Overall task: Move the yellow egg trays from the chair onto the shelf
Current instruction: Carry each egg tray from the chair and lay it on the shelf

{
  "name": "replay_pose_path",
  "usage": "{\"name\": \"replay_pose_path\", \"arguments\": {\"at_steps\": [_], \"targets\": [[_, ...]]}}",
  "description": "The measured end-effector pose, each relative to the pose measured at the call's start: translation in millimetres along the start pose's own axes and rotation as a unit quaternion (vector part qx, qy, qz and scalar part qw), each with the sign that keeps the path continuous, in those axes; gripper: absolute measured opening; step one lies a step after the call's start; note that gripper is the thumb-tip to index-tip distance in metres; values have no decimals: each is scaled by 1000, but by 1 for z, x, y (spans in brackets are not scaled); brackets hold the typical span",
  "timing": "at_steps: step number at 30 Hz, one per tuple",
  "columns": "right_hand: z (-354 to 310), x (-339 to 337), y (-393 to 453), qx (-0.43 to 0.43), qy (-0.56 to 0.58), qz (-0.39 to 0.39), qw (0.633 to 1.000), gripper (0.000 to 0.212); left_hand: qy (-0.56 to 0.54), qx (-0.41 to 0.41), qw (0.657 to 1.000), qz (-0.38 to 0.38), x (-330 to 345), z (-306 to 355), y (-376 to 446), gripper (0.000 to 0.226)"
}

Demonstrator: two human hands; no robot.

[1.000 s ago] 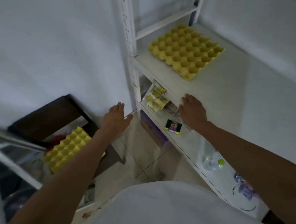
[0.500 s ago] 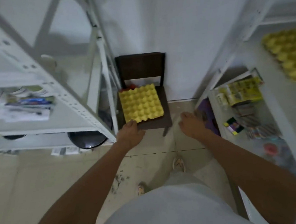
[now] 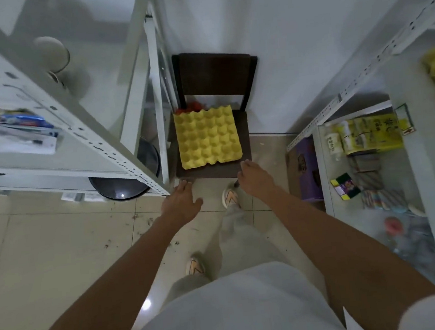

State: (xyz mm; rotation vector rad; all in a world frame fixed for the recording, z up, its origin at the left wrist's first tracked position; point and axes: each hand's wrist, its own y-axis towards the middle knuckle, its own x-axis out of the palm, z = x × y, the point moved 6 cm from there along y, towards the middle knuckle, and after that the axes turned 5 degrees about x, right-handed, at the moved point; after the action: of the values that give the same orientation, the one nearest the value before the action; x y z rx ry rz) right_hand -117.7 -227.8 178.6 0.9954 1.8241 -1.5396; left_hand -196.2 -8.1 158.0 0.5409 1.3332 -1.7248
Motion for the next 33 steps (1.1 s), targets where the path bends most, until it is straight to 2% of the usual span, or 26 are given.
{"name": "replay_pose_path", "arguments": {"at_steps": [4,8,12,16,19,22,25,29,33], "targets": [[17,-12,62,-2,60,-50,997,40,-7,-49,998,-28,-2,5,50,67],[43,-23,136,44,147,-3,988,35,-30,-114,991,-64,8,4,108,63],[54,-12,201,78,193,-3,978,30,-51,-113,991,-58,19,-4,168,65],[53,15,277,84,203,-3,976,21,-100,-157,981,-52,32,-37,233,60],[56,43,326,89,182,-15,979,29,-167,-216,962,-10,41,-71,282,61],[62,67,364,103,204,12,973,31,-222,-198,953,49,45,-93,330,72],[72,89,390,140,243,54,958,17,-271,-212,933,106,50,-111,368,57],[78,103,402,175,265,105,942,20,-278,-305,895,167,56,-133,379,30],[74,102,403,164,199,120,959,19,-231,-327,891,215,52,-140,370,29]]}}
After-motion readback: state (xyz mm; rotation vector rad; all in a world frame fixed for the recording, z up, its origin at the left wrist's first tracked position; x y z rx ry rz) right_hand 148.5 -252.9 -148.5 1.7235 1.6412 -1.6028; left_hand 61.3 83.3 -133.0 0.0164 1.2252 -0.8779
